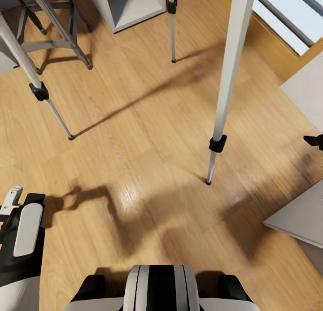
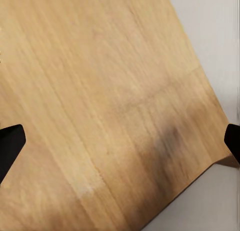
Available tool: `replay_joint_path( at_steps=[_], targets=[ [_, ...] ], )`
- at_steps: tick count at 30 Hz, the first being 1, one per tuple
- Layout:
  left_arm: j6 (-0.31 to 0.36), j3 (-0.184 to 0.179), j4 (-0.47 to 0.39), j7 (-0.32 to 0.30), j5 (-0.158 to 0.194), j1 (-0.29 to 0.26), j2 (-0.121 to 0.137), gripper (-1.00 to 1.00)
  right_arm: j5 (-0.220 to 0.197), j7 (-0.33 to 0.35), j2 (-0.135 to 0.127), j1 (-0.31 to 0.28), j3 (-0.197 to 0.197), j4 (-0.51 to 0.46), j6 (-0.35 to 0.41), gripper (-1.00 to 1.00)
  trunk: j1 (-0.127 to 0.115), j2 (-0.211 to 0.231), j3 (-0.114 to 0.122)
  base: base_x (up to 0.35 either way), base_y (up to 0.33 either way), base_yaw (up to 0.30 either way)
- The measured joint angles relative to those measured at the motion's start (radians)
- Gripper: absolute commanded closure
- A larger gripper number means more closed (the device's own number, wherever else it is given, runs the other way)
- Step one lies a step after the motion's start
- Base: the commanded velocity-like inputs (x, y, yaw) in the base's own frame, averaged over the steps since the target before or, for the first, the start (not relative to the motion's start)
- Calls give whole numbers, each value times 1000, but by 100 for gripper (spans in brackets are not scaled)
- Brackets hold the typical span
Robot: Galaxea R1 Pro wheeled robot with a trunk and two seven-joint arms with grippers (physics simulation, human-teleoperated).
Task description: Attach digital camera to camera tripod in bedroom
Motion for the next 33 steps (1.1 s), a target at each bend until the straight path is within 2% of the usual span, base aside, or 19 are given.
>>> replay_joint_path(
  at_steps=[6, 10, 18, 23, 30, 33],
  targets=[
    [61, 9, -17, -13, -1, 21, 2, 100, 0, 0, -1, 0, 1, 0, 0, -100, -3, 1, 23, 0, 0, 0],
    [99, 18, -42, -33, -4, 60, 7, 100, -1, 0, -1, 0, 2, 0, 0, -100, -4, 2, 39, 0, 0, 0],
    [121, 15, -56, -77, -5, 98, 39, 100, -1, 0, -1, 0, 3, 0, 0, -100, -8, 4, 70, 0, 0, 0],
    [127, 11, -58, -85, -7, 106, 49, 100, -1, 0, -1, 0, 3, 0, 0, -100, -10, 5, 89, 0, 0, 0],
    [158, 9, -59, -87, -7, 110, 50, 100, -1, 0, -2, -1, 3, 0, 0, -100, -13, 7, 116, 0, 0, 0],
    [200, 8, -59, -89, -7, 112, 45, 100, -1, 0, -2, -6, 3, 0, 0, -100, -15, 8, 128, 0, 0, 0]
  ],
)
